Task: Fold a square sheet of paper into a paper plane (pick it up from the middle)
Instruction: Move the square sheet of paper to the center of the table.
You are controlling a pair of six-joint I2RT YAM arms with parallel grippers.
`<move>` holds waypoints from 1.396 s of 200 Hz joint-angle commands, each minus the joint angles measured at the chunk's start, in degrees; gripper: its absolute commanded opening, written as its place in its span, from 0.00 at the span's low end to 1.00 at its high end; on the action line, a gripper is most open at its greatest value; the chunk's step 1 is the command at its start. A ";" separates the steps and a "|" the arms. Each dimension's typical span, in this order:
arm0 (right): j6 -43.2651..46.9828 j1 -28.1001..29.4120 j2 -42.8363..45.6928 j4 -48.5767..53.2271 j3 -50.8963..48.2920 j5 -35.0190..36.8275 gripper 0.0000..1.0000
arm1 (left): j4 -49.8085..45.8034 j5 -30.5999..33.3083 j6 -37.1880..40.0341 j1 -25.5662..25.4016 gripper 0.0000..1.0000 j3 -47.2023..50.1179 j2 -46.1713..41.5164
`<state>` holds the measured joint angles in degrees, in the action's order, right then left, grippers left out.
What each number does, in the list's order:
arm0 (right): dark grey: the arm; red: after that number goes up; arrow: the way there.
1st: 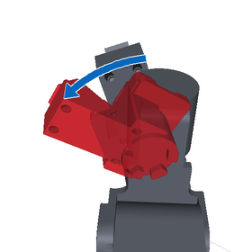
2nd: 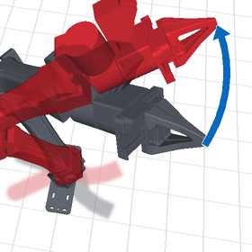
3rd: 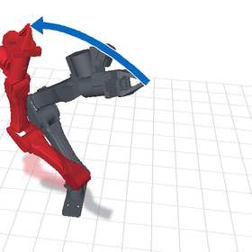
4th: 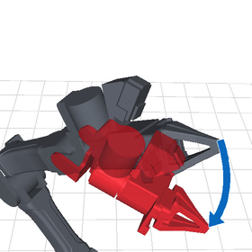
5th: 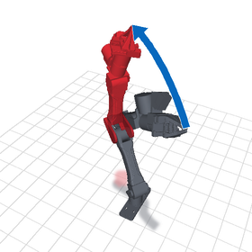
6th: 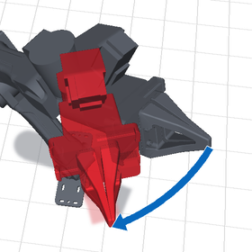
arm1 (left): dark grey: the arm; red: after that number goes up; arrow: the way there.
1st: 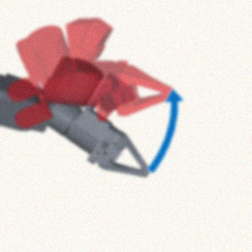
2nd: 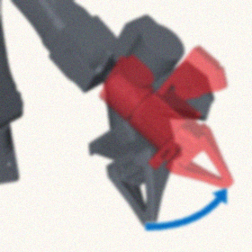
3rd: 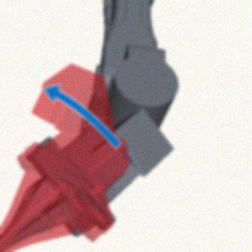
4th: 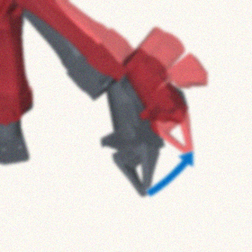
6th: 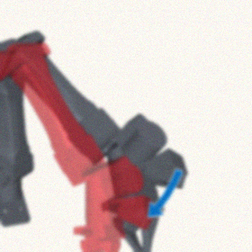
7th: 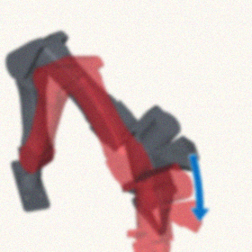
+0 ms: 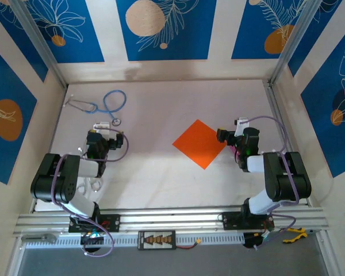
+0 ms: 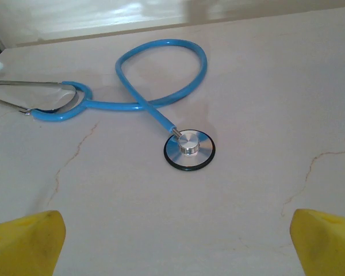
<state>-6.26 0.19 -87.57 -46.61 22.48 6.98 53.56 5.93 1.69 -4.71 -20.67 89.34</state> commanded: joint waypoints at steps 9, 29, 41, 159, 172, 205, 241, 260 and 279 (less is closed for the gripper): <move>0.25 -0.01 0.38 0.25 1.26 -1.36 0.99 | 0.34 -1.55 0.68 0.79 1.00 -0.68 0.21; 0.26 -0.03 0.38 0.34 1.26 -1.36 0.99 | 0.37 -1.55 0.72 0.76 1.00 -0.69 0.22; 0.26 -0.03 0.38 0.32 1.29 -1.35 0.99 | 0.36 -1.54 0.73 0.76 1.00 -0.66 0.20; 0.27 -0.10 0.29 0.44 1.46 -1.53 0.99 | 0.30 -1.62 0.68 0.76 1.00 -0.67 0.22; 0.20 -0.10 0.29 0.46 1.44 -1.63 0.99 | 0.26 -1.55 0.68 0.76 1.00 -0.73 0.22; 0.55 -0.19 0.58 -0.26 0.94 -3.11 0.99 | 2.47 -2.85 0.98 0.71 1.00 0.58 -0.02; 2.47 0.95 3.41 -1.69 -1.10 -3.85 0.99 | 8.11 -0.90 0.33 0.69 1.00 5.12 -3.71; 2.22 0.96 6.29 2.98 -0.09 -3.54 0.99 | 3.15 0.92 -0.55 0.67 1.00 5.02 -8.75; -0.03 0.89 10.92 15.89 4.39 -3.48 0.99 | -11.38 3.37 -3.86 0.76 1.00 1.58 -15.61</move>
<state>-4.99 0.91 -81.84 -42.61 22.59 4.21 53.45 6.09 1.41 -4.71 -15.75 81.19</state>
